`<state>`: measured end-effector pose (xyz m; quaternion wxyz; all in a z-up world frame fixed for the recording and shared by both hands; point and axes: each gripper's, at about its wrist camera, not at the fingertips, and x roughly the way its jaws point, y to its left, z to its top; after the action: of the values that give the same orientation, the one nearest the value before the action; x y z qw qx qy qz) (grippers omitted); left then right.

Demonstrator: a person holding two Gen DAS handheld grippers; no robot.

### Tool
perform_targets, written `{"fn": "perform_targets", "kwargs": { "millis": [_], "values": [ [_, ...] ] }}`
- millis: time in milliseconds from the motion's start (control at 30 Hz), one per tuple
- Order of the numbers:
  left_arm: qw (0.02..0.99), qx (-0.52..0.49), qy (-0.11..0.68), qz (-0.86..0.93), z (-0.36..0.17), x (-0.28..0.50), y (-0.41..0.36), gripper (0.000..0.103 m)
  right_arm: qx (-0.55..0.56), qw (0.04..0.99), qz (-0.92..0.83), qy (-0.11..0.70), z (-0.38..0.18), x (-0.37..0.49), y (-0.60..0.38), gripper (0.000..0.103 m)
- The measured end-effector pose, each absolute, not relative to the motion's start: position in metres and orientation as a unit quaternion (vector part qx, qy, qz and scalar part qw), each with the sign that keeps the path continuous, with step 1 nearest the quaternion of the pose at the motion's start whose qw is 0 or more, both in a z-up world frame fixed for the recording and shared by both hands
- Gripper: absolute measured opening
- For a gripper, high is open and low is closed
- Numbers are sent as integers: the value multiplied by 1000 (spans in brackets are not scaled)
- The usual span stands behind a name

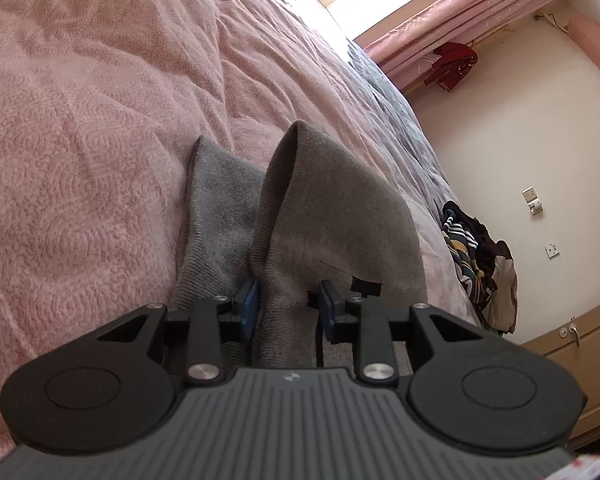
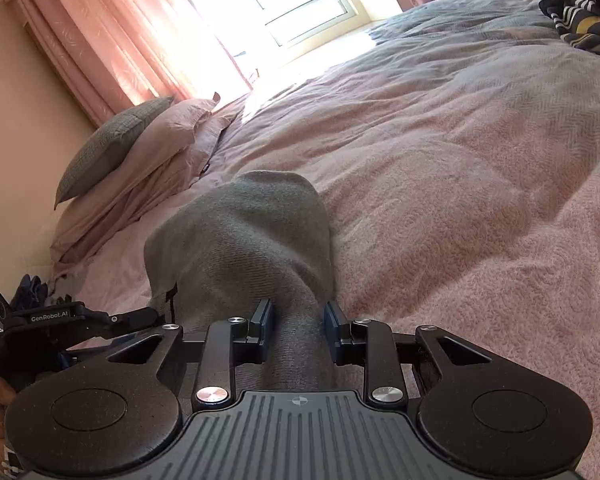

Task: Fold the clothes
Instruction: 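Grasp the skirt edge with both grippers and fold it over, then lay the folded skirt flat and release both grippers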

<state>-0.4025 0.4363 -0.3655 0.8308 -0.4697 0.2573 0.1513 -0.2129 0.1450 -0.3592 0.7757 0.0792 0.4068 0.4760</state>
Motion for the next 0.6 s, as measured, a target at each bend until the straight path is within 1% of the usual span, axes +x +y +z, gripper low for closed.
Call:
{"fn": "perform_targets", "kwargs": {
  "millis": [33,67,100,167,233,333,400,467,533,600],
  "values": [
    [833,-464,259,156,-365,-402,436,17,75,777,476,406,-359,-213,146,23],
    [835,-460,257,159,-364,-404,435,12,70,778,475,405,-359,-214,147,23],
    [839,-457,252,158,-361,-407,436,9,67,779,474,404,-359,-215,148,23],
    [851,-443,231,159,-351,-415,434,8,67,778,473,408,-358,-216,149,23],
    [865,-423,213,164,-337,-425,431,3,61,776,473,411,-354,-219,153,23],
    [873,-403,205,182,-319,-438,432,3,43,771,480,415,-347,-229,168,24],
    [872,-393,213,199,-316,-445,436,3,24,772,484,413,-344,-238,179,24],
    [862,-394,235,214,-327,-445,439,3,-11,777,483,403,-345,-249,191,24],
    [847,-400,260,232,-349,-444,442,5,-73,787,481,380,-349,-263,204,24],
    [842,-407,258,242,-362,-446,444,7,-110,792,484,356,-355,-274,209,26]
  ]
}}
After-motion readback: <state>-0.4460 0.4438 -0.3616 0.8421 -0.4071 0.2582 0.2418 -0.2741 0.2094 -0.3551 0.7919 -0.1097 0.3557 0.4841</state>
